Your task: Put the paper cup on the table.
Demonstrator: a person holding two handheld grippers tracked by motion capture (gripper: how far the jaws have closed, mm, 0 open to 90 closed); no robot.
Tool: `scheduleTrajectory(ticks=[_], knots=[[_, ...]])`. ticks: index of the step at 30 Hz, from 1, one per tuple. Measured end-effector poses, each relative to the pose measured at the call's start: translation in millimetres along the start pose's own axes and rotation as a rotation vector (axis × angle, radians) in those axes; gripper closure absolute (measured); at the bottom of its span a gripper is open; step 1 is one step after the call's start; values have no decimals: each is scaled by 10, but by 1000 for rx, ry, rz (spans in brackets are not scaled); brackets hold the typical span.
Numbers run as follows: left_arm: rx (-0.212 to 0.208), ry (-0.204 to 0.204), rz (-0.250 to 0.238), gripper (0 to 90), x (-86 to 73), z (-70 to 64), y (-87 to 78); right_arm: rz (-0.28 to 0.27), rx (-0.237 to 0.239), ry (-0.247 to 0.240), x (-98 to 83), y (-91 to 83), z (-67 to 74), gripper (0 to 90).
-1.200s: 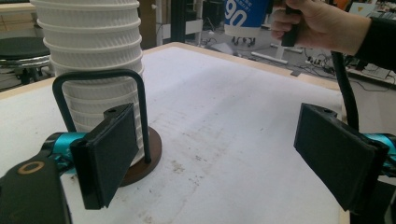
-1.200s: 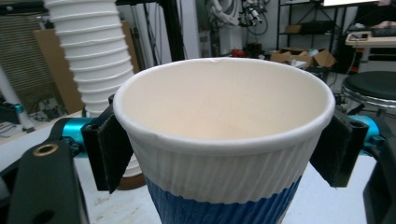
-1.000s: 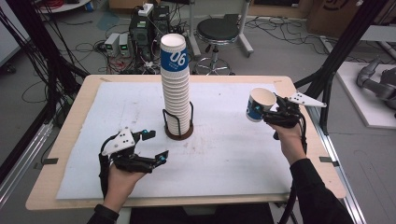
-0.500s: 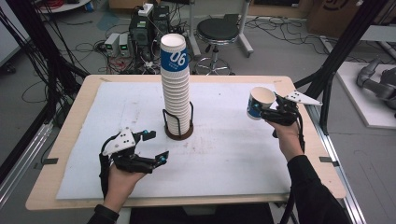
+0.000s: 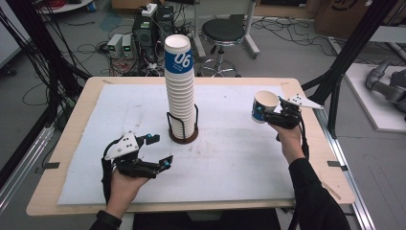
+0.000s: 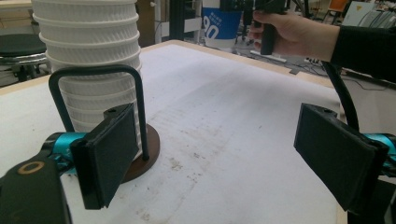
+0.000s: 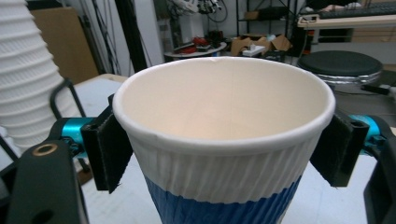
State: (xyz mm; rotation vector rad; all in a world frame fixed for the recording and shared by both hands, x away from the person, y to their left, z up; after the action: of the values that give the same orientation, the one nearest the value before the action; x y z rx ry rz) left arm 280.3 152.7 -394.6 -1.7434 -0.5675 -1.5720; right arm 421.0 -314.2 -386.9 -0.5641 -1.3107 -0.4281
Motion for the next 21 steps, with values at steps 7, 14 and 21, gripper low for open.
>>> scheduleTrajectory(ticks=[7, 14, 21], knots=[[0, -3, 0, 136, -3, 2, 3, 10, -37, 24, -115, 29, -66, 193], [-3, 2, 5, 136, -6, 0, 9, 26, -67, 33, -228, 92, -133, 193], [-2, 2, 6, 136, -11, 5, 6, 42, -112, 45, -330, 160, -188, 193]])
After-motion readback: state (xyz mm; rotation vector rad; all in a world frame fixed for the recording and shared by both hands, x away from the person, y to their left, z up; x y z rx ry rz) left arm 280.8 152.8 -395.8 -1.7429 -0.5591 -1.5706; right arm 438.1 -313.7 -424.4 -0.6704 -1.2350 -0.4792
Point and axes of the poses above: each handheld gripper's, and its own axes: y roughly forward along the jaws, x roughly out of its top, z roughly to its left, the point moved 1 cm from there along y, roughly forward along the jaws, and after that the axes turned 15 degrees about x, right-handed, at the moved point
